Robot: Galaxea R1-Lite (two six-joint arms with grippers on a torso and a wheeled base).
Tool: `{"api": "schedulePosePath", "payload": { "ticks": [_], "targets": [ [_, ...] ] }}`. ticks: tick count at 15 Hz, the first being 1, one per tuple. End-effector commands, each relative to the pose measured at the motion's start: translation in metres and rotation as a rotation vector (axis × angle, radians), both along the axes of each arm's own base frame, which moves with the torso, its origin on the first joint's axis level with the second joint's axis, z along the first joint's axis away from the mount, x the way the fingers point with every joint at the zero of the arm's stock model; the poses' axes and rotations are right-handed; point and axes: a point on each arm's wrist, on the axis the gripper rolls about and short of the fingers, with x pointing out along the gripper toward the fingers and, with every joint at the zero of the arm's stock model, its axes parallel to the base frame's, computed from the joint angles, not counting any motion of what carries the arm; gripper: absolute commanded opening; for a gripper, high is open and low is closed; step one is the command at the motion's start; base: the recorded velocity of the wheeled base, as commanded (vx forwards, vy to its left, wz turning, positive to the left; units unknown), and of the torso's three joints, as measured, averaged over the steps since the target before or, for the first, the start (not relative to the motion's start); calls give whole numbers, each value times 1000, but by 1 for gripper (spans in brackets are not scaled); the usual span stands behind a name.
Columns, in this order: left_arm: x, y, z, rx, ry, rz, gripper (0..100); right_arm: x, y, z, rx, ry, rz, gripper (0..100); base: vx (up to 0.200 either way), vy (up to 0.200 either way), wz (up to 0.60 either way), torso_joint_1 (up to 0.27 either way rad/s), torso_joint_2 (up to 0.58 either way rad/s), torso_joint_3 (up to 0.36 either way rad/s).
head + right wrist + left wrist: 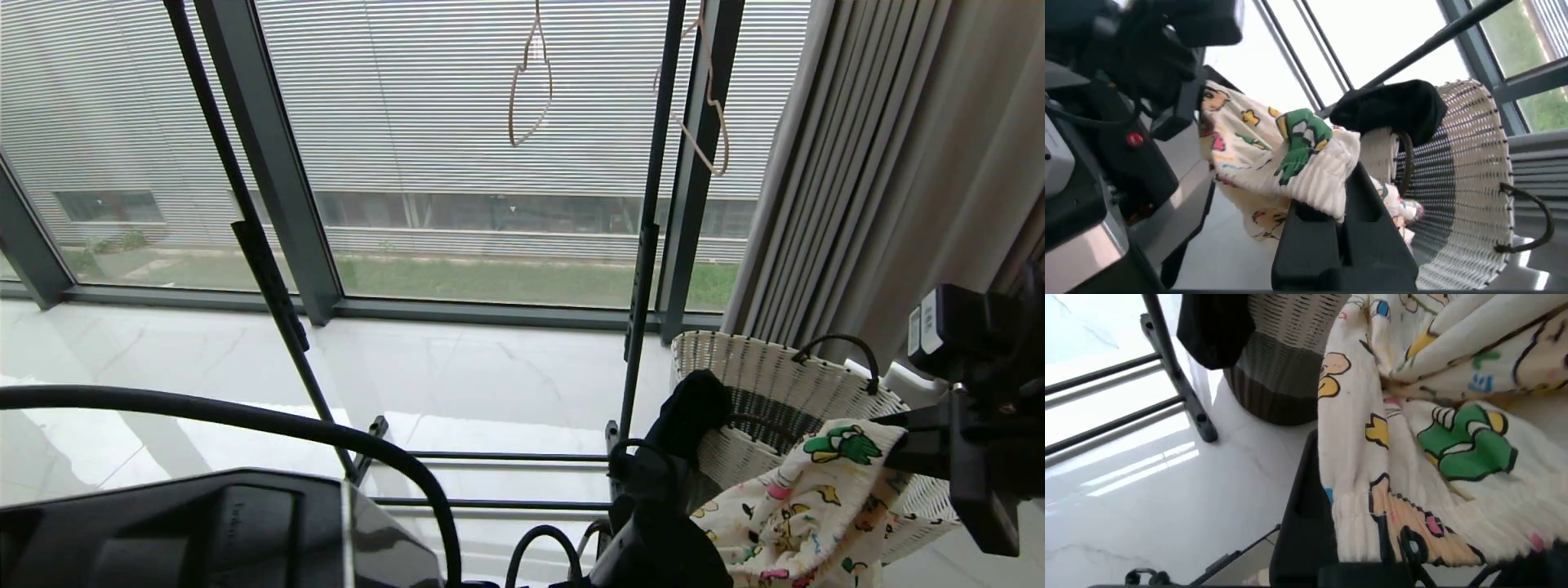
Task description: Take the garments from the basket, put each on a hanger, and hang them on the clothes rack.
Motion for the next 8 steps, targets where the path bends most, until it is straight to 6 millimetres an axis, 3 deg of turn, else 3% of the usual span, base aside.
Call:
{"api": "schedulePosePath", "payload": {
  "ticks": [1,2,3,8],
  "targets": [
    [-33,75,54,-55,-40,23,0,10,14,-21,-22,95,15,0,0,0,0,0,0,0],
    [-41,102,61,-27,-83,31,0,18,24,-23,10,94,30,0,0,0,0,0,0,0],
    [-44,113,66,-19,-120,55,0,23,30,-26,21,90,35,0,0,0,0,0,0,0],
    [-41,120,78,56,-264,231,0,30,32,-29,68,150,-42,0,0,0,0,0,0,0]
  ]
}}
